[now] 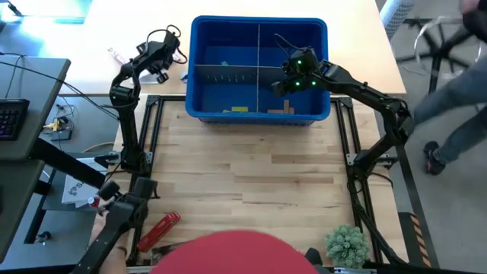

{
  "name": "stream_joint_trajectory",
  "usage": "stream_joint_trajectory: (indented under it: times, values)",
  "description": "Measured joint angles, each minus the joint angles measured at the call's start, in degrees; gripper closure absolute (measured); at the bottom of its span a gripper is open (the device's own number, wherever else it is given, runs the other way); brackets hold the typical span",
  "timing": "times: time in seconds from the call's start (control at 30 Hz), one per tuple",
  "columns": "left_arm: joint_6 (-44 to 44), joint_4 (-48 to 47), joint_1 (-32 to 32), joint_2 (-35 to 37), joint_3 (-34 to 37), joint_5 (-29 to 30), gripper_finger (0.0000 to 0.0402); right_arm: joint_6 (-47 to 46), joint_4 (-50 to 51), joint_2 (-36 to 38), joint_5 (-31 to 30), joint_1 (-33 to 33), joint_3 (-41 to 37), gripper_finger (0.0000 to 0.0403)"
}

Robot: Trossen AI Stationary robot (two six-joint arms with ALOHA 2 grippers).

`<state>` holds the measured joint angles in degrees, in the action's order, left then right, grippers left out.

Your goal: Sort blocks

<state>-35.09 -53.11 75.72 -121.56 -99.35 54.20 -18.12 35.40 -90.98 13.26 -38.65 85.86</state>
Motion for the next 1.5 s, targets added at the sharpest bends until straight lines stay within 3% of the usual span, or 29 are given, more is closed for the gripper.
stream_joint_trajectory:
  times: [0.1, 0.3, 0.37, 0.53, 0.63, 0.77, 0.83, 0.9, 1.03, 1.13, 1.5]
  values:
    - [11.66, -7.1, 0.52, 0.02, -3.98, -5.8, 0.039, 0.47, -0.07, 0.04, 0.62, 0.0, 0.01, 0.0217]
    - [16.09, -6.88, 0.56, 0.24, -10.15, -9.04, 0.0399, 0.2, -2.35, 0.94, 0.88, 0.17, 0.01, 0.0217]
    - [21.45, -6.64, 0.29, 0.24, -13.37, -10.74, 0.04, 0.26, -2.97, 1.01, 0.69, 0.17, 0.01, 0.0217]
    - [39.03, -6.41, 0.33, 0.36, -21.25, -22.77, 0.0397, -0.74, -5.31, 1.07, 0.69, 0.17, 0.01, 0.0217]
    - [46.19, -1.53, -0.02, 0.36, -22.06, -29.37, 0.04, -1.1, -6.44, 1.07, 0.68, 0.17, 0.01, 0.0217]
    - [55.59, 3.93, 0.18, -1.98, -21.57, -29.72, 0.0401, -3.15, -6.85, 1.07, 0.94, 0.15, 0.01, 0.0217]
    - [57.81, 5.68, 0.13, -3.11, -21.09, -25.3, 0.0401, -4.76, -6.77, 1.07, 1.53, 0.16, 0.01, 0.0217]
    - [56.53, 10.85, -0.72, -3.54, -20.56, -20.09, 0.0401, -5.98, -6.63, 1.07, 1.7, 0.27, 0.01, 0.0217]
    - [54.87, 15.7, -3.32, -4.85, -19.48, -19.96, 0.0401, -8.17, -6.55, 1.07, 1.97, 0.44, 0.01, 0.0217]
    - [52.57, 18.4, -4.05, -5.35, -18.01, -16.46, 0.0401, -9.06, -6.49, 1.07, 2.26, 0.44, 0.01, 0.0217]
    - [49.65, 17.84, -4.85, -3.19, -17.61, -13.69, 0.0401, -9.03, -6.95, 1.09, 3.85, 0.42, 0.01, 0.0217]
